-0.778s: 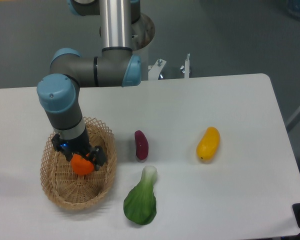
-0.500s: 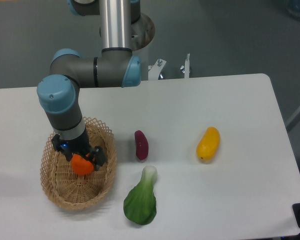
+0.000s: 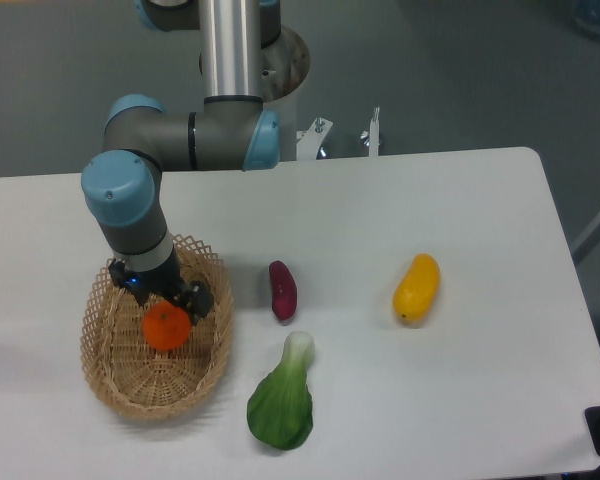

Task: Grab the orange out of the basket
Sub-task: 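Close the gripper around the orange inside the wicker basket, then lift the gripped orange up out of the basket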

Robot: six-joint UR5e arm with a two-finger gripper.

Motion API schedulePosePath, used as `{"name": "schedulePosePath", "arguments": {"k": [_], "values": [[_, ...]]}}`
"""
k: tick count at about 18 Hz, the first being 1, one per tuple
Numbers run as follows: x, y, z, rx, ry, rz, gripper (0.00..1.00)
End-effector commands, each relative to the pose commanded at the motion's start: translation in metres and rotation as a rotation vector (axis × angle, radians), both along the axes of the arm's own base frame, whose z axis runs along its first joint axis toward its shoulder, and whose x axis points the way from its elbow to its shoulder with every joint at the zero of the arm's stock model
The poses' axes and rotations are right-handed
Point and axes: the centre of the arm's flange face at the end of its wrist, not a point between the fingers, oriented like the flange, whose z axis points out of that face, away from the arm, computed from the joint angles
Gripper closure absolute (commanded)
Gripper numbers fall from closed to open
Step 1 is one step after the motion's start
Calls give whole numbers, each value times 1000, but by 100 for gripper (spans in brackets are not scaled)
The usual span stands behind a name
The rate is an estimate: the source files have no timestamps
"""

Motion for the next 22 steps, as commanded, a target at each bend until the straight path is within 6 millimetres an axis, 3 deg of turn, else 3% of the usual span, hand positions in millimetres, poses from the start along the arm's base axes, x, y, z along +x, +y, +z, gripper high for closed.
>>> {"name": "schedulePosePath", "arguments": {"k": [3, 12, 22], "values": [[11, -2, -7, -4, -11, 24, 0], [7, 24, -19, -14, 11, -106, 0], [9, 23, -28, -35, 9, -161, 1]]}}
